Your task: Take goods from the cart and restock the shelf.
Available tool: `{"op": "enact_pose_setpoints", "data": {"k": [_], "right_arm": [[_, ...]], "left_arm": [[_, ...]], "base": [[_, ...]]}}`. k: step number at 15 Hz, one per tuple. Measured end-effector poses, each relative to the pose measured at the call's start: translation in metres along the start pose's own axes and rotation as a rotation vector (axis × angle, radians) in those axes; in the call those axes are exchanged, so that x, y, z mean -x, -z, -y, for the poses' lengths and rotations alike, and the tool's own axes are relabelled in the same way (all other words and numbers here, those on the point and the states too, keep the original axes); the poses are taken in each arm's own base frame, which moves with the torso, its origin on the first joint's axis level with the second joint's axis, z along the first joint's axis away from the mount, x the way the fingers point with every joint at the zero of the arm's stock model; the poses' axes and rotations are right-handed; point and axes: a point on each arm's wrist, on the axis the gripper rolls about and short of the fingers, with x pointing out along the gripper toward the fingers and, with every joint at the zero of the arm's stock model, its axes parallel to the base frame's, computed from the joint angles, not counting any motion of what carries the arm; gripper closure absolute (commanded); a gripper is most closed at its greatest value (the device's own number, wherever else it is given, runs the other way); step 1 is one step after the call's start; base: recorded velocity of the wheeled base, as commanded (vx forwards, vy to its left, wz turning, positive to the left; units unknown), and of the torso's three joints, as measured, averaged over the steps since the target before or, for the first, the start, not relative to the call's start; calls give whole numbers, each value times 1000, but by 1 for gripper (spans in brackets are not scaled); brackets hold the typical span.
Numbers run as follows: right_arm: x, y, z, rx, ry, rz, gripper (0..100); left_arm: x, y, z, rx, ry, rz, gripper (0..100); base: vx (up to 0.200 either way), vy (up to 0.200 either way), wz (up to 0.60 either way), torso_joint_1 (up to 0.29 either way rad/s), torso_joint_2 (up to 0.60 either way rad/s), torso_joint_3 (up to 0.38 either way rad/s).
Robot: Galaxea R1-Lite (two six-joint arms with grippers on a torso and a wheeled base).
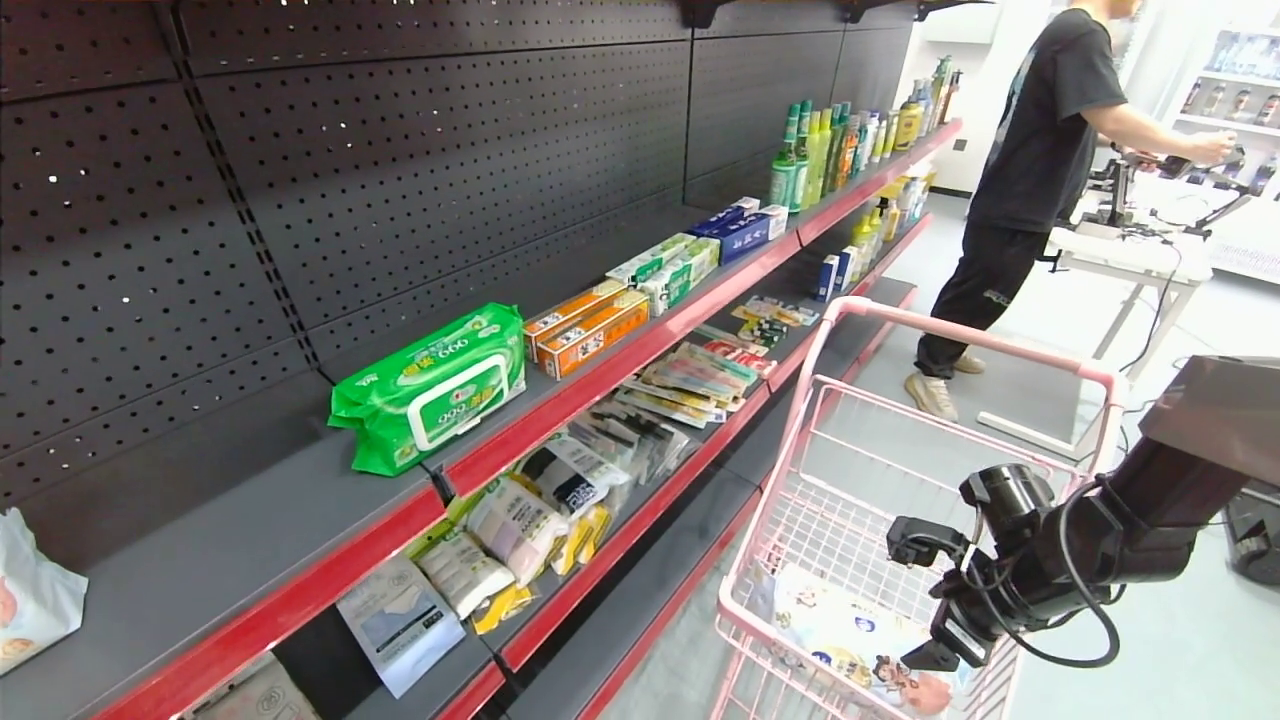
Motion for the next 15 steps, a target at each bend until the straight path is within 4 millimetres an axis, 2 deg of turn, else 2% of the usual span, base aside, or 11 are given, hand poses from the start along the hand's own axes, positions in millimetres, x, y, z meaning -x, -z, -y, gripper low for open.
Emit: {"op": "enact_pose_setpoints", "data": {"k": [8,11,15], "right_arm": [[4,12,-10,4,-49,-7,0],[1,9,-3,1,-41,13,0],[2,12,5,9,-27,19,0]], "left_arm": [[0,0,0,0,0,1,0],[0,0,0,0,0,1,0],[0,0,0,0,0,0,0]], "base": [[0,0,0,-30,66,35],[0,0,0,-33,69,43],[0,0,0,-156,344,184]]}}
